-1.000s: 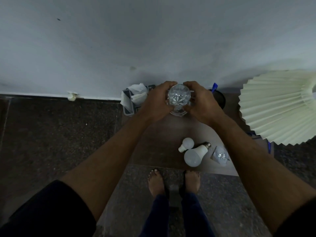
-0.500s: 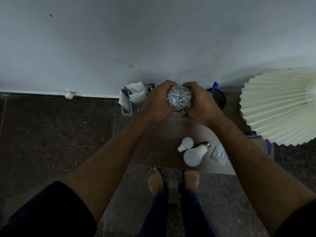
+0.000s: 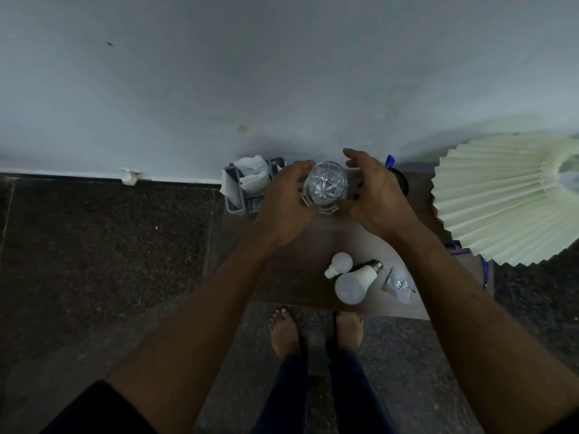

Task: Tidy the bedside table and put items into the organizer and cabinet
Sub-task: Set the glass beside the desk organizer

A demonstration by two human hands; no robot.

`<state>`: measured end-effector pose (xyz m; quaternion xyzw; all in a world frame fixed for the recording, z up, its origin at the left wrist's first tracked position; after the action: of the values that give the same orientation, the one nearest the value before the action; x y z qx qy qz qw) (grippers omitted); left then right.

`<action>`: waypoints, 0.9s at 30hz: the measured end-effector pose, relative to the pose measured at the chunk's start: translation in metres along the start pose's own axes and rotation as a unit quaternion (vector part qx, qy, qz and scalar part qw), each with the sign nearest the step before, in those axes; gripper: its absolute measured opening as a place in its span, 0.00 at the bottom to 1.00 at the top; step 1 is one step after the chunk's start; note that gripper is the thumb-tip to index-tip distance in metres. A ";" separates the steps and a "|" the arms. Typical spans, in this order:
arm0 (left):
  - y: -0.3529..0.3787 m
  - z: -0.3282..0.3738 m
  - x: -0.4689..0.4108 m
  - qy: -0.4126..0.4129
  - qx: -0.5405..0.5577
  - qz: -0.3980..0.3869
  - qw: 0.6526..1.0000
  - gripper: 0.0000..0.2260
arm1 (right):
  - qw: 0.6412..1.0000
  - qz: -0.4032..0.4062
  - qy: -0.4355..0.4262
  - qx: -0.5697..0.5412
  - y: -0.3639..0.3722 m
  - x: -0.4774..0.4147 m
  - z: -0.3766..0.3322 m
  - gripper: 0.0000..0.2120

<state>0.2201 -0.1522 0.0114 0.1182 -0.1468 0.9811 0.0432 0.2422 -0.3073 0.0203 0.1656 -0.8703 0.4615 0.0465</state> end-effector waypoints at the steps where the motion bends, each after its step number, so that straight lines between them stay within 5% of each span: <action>1: -0.003 0.002 0.006 -0.006 0.017 0.007 1.000 0.29 | 1.000 0.011 0.001 -0.002 -0.005 0.004 -0.002 0.41; 13: -0.050 -0.018 0.079 -0.050 0.113 0.103 0.987 0.25 | 0.994 0.055 0.009 -0.096 0.005 0.041 -0.053 0.21; 19: -0.087 -0.036 0.099 -0.063 0.124 0.182 0.973 0.22 | 0.985 0.024 0.037 -0.166 0.041 0.042 -0.068 0.23; 27: -0.112 -0.055 0.109 -0.106 0.141 0.257 0.950 0.17 | 0.982 -0.005 0.079 -0.170 0.085 0.047 -0.064 0.38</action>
<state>0.1160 -0.0238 0.0183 0.1847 -0.0360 0.9515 -0.2435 0.1657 -0.2221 0.0010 0.1222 -0.9290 0.3180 0.1447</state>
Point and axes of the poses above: each hand's wrist, its own x-axis away from the middle knuckle, its own y-axis out of the palm, z = x × y, the point moved 10 cm from there along -x, towards the middle knuckle, and after that the axes turned 12 degrees about x, right-handed, at the moved point
